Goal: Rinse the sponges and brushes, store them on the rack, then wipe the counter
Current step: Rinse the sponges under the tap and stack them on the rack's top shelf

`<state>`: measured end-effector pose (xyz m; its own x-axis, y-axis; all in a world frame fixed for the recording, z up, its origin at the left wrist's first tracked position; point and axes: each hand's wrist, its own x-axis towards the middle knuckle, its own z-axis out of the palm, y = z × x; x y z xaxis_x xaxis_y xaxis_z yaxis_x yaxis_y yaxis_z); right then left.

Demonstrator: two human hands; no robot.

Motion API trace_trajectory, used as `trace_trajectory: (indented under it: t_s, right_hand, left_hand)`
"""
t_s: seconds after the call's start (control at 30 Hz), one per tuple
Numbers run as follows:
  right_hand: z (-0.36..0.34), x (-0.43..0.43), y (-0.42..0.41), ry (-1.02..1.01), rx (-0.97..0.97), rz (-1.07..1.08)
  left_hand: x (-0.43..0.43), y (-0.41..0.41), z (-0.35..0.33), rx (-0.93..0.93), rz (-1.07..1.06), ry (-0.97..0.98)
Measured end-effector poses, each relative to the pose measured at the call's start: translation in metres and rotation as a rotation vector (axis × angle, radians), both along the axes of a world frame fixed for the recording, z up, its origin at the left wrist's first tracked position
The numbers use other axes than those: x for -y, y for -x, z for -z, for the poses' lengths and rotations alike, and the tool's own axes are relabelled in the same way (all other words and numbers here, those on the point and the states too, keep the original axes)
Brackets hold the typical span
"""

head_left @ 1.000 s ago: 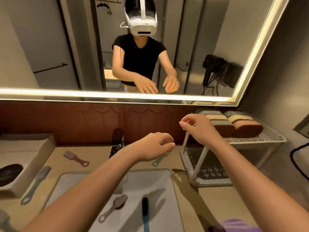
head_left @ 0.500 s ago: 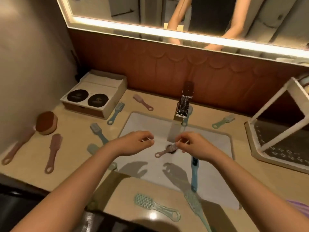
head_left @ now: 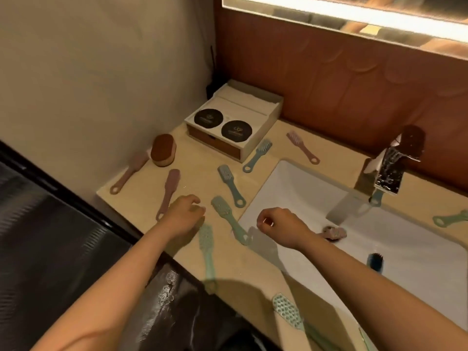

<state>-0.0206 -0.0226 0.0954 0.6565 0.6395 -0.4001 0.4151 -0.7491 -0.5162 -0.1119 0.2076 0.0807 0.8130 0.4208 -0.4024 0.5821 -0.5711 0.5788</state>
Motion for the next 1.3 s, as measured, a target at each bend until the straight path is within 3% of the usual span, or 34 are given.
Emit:
trace_trajectory:
  t_s: [0.23, 0.47, 0.77, 0.93, 1.3]
  right_hand:
    - [-0.006, -0.064, -0.027, 0.072, 0.075, -0.096]
    - [0.001, -0.092, -0.055, 0.073, 0.033, -0.092]
    - [0.014, -0.074, -0.073, 0.002, -0.026, -0.019]
    - [0.011, -0.052, -0.079, -0.072, -0.075, 0.037]
    - [-0.018, 0.015, -0.043, -0.324, -0.264, 0.349]
  left_hand:
    - [-0.085, -0.027, 0.004, 0.010, -0.299, -0.171]
    - [-0.122, -0.076, 0.014, -0.064, -0.355, -0.368]
    - [-0.149, -0.117, 0.032, -0.038, -0.509, -0.275]
    - [-0.134, -0.122, 0.024, 0.121, -0.585, -0.257]
    - [-0.015, -0.092, -0.034, 0.350, -0.177, -0.085]
